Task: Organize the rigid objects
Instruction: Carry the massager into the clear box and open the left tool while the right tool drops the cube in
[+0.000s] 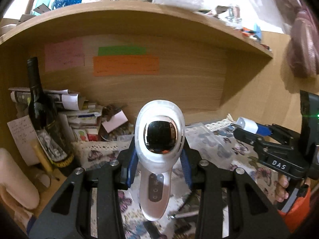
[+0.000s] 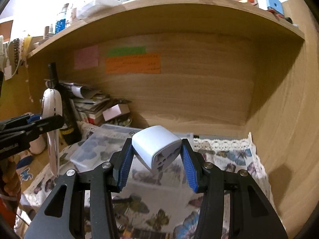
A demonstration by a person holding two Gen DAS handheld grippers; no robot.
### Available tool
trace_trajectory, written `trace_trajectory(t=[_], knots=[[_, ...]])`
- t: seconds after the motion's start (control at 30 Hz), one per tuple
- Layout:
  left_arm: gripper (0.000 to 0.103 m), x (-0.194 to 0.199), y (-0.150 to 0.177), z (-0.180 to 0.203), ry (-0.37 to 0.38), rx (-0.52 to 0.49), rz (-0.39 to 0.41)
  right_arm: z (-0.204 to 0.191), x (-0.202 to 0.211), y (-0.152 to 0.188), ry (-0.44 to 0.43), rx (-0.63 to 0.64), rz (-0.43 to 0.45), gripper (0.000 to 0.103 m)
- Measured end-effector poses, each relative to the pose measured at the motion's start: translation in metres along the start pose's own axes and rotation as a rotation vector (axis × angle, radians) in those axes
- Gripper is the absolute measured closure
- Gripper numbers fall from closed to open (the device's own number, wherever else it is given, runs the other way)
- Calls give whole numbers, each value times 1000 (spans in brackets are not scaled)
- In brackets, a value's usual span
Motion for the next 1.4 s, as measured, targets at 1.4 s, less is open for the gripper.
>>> trace_trajectory(t=[1.4], knots=[[47,-133,26,-1,-37,-41,-344,-12,-110,39,-158,23,-284,57]])
Point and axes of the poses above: each gripper's, at about its wrist camera, not at the fingertips, and x roughly against the way its jaws point, z to its right, y to its underside, the point moved 7 cm from there along -x, roughly the way its jaws point, and after that the axes turned 14 degrees about x, right-handed, at the moved point
